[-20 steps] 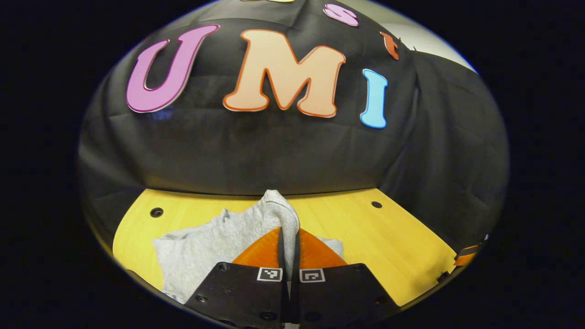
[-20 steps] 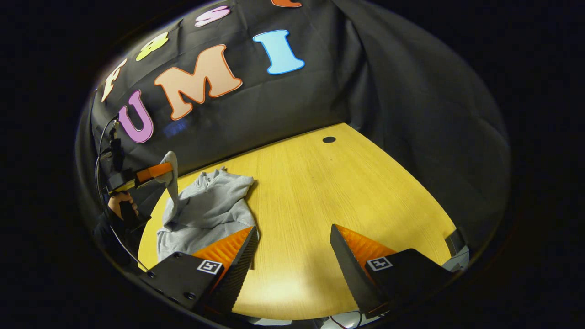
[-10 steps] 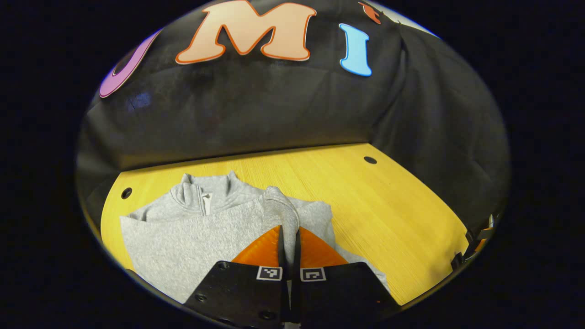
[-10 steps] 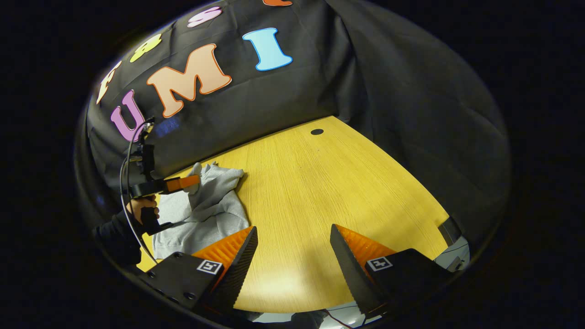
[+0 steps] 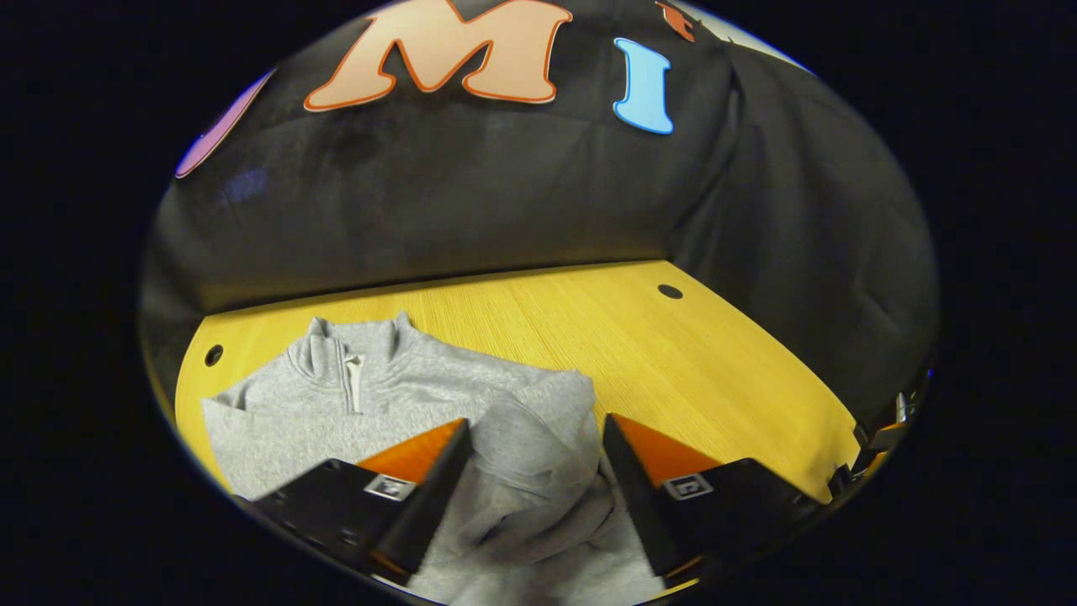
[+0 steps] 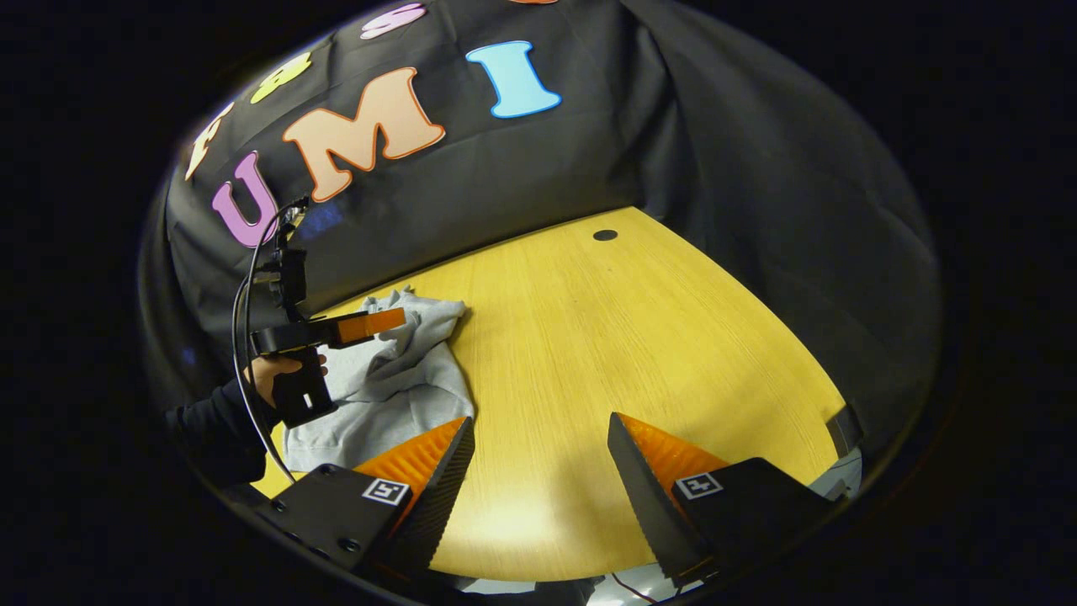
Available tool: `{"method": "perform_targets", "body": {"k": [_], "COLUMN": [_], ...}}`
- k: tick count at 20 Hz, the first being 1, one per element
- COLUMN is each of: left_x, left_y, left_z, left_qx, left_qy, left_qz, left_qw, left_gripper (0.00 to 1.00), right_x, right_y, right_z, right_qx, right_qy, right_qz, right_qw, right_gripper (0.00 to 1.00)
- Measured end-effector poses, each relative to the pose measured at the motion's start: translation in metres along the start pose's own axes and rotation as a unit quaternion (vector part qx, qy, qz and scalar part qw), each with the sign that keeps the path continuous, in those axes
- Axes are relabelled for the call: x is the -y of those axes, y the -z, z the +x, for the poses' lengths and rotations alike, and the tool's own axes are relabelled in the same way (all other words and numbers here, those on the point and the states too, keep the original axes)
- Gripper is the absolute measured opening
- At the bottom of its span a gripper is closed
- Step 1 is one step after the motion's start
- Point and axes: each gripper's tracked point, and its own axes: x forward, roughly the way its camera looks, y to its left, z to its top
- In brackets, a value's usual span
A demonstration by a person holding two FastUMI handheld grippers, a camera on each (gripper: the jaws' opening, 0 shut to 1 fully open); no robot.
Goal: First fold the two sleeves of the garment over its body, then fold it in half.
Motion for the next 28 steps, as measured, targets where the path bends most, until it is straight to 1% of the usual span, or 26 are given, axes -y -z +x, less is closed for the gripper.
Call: {"method": "perform_targets", "body": {"k": [1, 2, 4, 5, 7, 10, 11, 13, 14, 15, 20, 21, 22, 23, 24, 25, 26, 28], "left_x": [-0.002, -0.006, -0.013, -0.018, -0.033, -0.065, -0.076, -0.098, -0.11, -0.122, -0.173, -0.179, -0.185, -0.191, -0.197, -0.2, -0.201, -0.202], "left_y": [-0.002, -0.007, -0.015, -0.017, -0.024, -0.033, -0.032, -0.027, -0.024, -0.021, 0.009, 0.02, 0.028, 0.038, 0.047, 0.056, 0.066, 0.089], "left_z": [-0.005, -0.011, -0.026, -0.036, -0.055, -0.087, -0.098, -0.119, -0.128, -0.137, -0.186, -0.194, -0.202, -0.211, -0.22, -0.226, -0.231, -0.238], "left_qx": [0.008, 0.018, 0.036, 0.045, 0.064, 0.094, 0.099, 0.102, 0.102, 0.103, 0.1, 0.095, 0.09, 0.085, 0.079, 0.074, 0.068, 0.052], "left_qy": [-0.002, -0.005, -0.01, -0.015, -0.03, -0.062, -0.075, -0.097, -0.108, -0.12, -0.172, -0.179, -0.186, -0.193, -0.201, -0.205, -0.208, -0.214], "left_qz": [0.002, 0.001, -0.01, -0.014, -0.018, -0.017, -0.016, -0.02, -0.024, -0.03, -0.059, -0.065, -0.069, -0.073, -0.079, -0.084, -0.091, -0.101], "left_qw": [1.0, 1.0, 0.999, 0.999, 0.997, 0.993, 0.992, 0.99, 0.989, 0.987, 0.978, 0.977, 0.976, 0.975, 0.973, 0.972, 0.971, 0.97], "left_gripper": [0.96, 0.95, 0.95, 0.95, 0.95, 0.95, 0.95, 0.95, 0.95, 0.95, 0.95, 0.95, 0.95, 0.95, 0.95, 0.95, 0.95, 0.95], "right_x": [-0.006, -0.013, -0.027, -0.034, -0.046, -0.068, -0.074, -0.084, -0.088, -0.092, -0.104, -0.105, -0.106, -0.108, -0.11, -0.112, -0.113, -0.117], "right_y": [-0.004, -0.006, -0.009, -0.01, -0.013, -0.013, -0.014, -0.013, -0.011, -0.011, -0.008, -0.009, -0.006, -0.005, -0.002, 0.0, 0.006, 0.014], "right_z": [0.003, 0.006, 0.014, 0.018, 0.028, 0.04, 0.045, 0.052, 0.056, 0.06, 0.071, 0.073, 0.073, 0.074, 0.077, 0.079, 0.08, 0.082], "right_qx": [0.003, 0.005, 0.004, 0.002, 0.001, 0.0, -0.001, -0.003, -0.004, -0.004, -0.009, -0.01, -0.011, -0.013, -0.016, -0.019, -0.023, -0.028], "right_qy": [-0.006, -0.013, -0.028, -0.033, -0.043, -0.06, -0.064, -0.069, -0.07, -0.071, -0.074, -0.075, -0.075, -0.076, -0.077, -0.077, -0.077, -0.078], "right_qz": [-0.005, -0.009, -0.014, -0.017, -0.024, -0.028, -0.029, -0.034, -0.039, -0.043, -0.052, -0.054, -0.057, -0.061, -0.066, -0.074, -0.083, -0.1], "right_qw": [1.0, 1.0, 0.999, 0.999, 0.999, 0.998, 0.998, 0.997, 0.997, 0.997, 0.996, 0.996, 0.995, 0.995, 0.995, 0.994, 0.993, 0.992], "right_gripper": [0.95, 0.95, 0.96, 0.98, 0.98, 0.99, 0.96, 0.96, 0.98, 0.98, 0.98, 0.99, 0.95, 0.98, 0.98, 0.95, 0.99, 0.99]}}
